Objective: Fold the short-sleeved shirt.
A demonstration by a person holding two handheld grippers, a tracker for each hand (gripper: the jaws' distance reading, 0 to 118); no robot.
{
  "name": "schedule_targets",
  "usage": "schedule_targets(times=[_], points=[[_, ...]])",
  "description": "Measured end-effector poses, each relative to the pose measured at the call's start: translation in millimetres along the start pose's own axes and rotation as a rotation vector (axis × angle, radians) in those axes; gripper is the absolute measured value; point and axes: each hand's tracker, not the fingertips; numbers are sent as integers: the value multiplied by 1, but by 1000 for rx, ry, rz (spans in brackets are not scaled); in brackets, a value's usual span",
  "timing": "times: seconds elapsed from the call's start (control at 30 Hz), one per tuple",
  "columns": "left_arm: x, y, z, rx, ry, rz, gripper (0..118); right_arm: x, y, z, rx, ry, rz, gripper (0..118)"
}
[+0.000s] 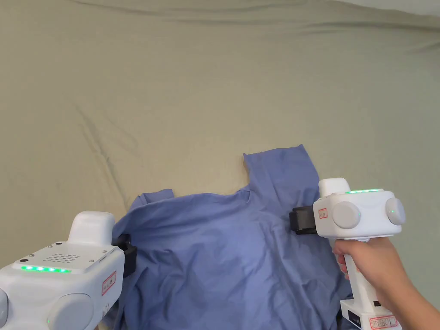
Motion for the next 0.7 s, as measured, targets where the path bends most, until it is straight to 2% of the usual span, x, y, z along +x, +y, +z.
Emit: schedule_targets(times=[0.03, 0.1, 0.13, 0.2, 0.27, 0.3, 0.37, 0.53, 0.7], points=[[0, -1, 1, -1, -3, -4, 10, 1, -2, 4, 5, 13, -25, 109], [2, -2, 1, -5, -4, -17, 10, 1, -5, 9, 17, 48, -42, 92], [2, -2, 2, -4, -3, -21, 10, -2, -8, 17, 32, 64, -17, 80], [1, -1, 4, -3, -5, -19, 9, -7, -8, 29, 61, 80, 57, 30], [1, 2, 9, 3, -10, -17, 10, -7, -7, 32, 86, 49, 131, 9], [1, 5, 13, 12, -13, -16, 10, -7, -9, 37, 104, 69, 162, 4], [2, 13, 26, 38, -17, -23, 10, -5, -12, 51, 138, 26, 171, 4], [0, 43, 76, 156, -16, -70, 9, 18, -17, 133, 340, 42, 62, 4], [1, 77, 139, 298, -47, -107, 9, 34, -30, 235, 562, 38, 8, 4]])
